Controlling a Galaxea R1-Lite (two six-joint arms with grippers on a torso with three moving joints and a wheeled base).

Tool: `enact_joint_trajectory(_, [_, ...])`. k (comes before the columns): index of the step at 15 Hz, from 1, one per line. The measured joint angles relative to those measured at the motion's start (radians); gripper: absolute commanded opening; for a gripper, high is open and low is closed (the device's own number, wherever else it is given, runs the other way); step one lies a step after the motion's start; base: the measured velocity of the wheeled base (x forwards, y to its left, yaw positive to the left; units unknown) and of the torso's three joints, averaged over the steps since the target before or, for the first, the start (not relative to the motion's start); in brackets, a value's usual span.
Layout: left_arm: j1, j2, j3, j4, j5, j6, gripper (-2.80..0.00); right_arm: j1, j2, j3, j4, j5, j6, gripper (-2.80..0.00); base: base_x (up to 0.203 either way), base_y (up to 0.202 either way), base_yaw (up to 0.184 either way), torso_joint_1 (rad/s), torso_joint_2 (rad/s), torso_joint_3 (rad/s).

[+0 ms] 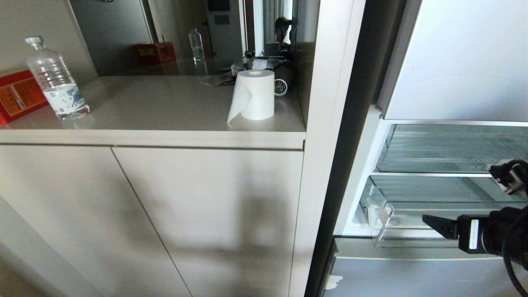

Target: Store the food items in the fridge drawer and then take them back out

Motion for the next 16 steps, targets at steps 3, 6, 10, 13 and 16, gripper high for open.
enact_joint_trajectory(3, [0.0,0.0,0.0,0.0,0.0,0.0,-2.8,-0.037,0.081,0.0,-0.087,0.0,0.005,0.0,0.0,0.0,0.0,0.0,0.0,0.0])
enact_joint_trajectory(6, [0.0,0.0,0.0,0.0,0.0,0.0,-2.8,-0.077,0.159,-0.005,-0.166,0.001,0.003,0.0,0.0,0.0,0.0,0.0,0.0,0.0])
enact_joint_trajectory(10, [0.0,0.0,0.0,0.0,0.0,0.0,-2.8,-0.107,0.265,-0.024,-0.283,0.003,-0.009,0.0,0.0,0.0,0.0,0.0,0.0,0.0])
enact_joint_trajectory(13, [0.0,0.0,0.0,0.0,0.0,0.0,-2.8,-0.112,0.298,-0.042,-0.29,0.002,-0.029,0.0,0.0,0.0,0.0,0.0,0.0,0.0])
enact_joint_trajectory(16, [0.0,0.0,0.0,0.0,0.0,0.0,-2.8,-0.121,0.31,-0.054,-0.263,0.004,-0.053,0.0,0.0,0.0,0.0,0.0,0.0,0.0])
